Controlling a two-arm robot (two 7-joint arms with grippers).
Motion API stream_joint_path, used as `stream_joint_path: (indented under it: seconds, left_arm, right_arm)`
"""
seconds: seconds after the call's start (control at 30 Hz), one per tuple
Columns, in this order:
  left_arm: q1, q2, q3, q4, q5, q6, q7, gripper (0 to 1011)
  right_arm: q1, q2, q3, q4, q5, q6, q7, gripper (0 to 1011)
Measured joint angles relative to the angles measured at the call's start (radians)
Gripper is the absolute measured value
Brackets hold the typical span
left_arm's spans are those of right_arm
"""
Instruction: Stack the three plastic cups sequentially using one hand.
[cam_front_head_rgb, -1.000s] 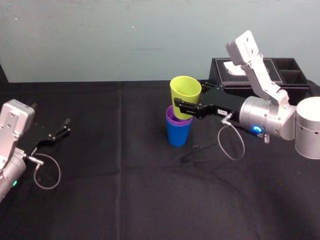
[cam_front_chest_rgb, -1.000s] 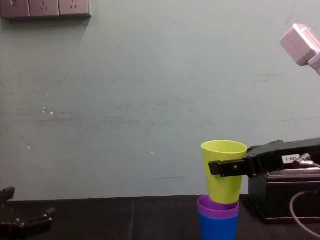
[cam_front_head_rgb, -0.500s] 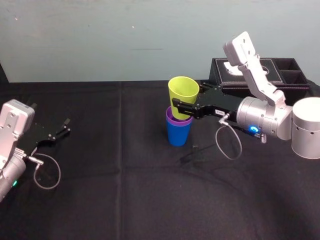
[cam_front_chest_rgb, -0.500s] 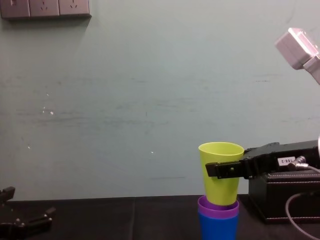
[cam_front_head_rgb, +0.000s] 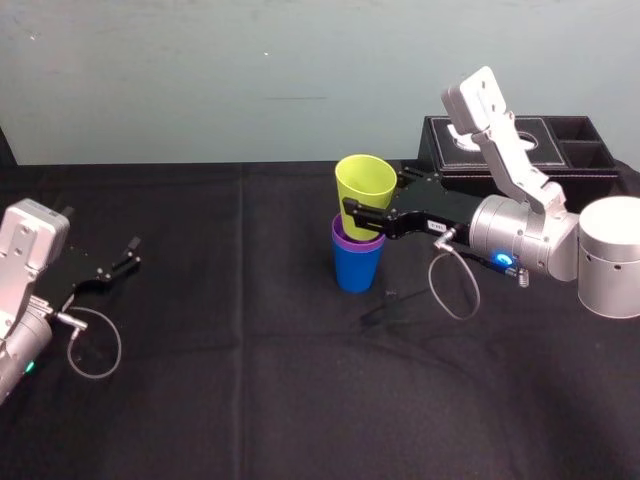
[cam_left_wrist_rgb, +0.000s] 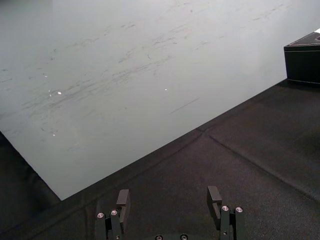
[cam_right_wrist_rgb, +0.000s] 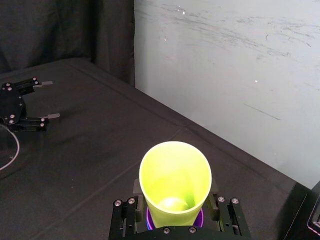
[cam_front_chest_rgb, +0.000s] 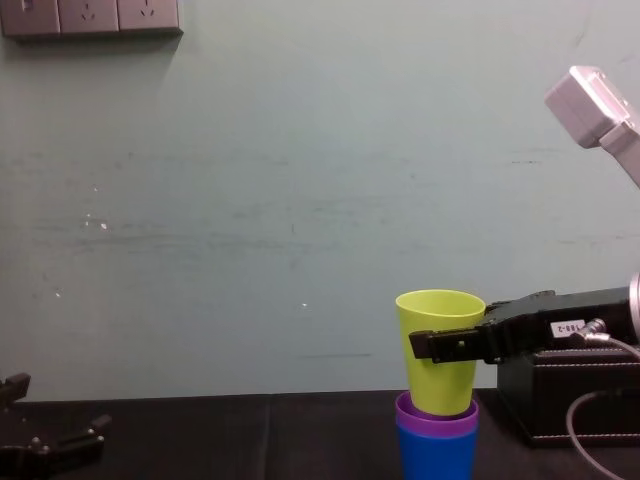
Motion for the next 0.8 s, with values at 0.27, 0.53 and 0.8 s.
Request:
stream_joint_path:
  seconds: [0.27,0.53,0.8]
  left_arm:
    - [0.000,0.000,0.000,0.000,0.000,0.000,0.000,1010]
    - [0.000,0.000,0.000,0.000,0.000,0.000,0.000,1010]
    - [0.000,0.000,0.000,0.000,0.000,0.000,0.000,1010]
  right_arm:
    - [0.005,-0.008,0.001,0.018,-0.005,-0.005,0.004,729]
    - [0.010,-0.018,0.000,0.047,-0.008,-0.021,0.016,729]
    - [0.010,-0.023,-0.003,0.064,-0.009,-0.033,0.025,729]
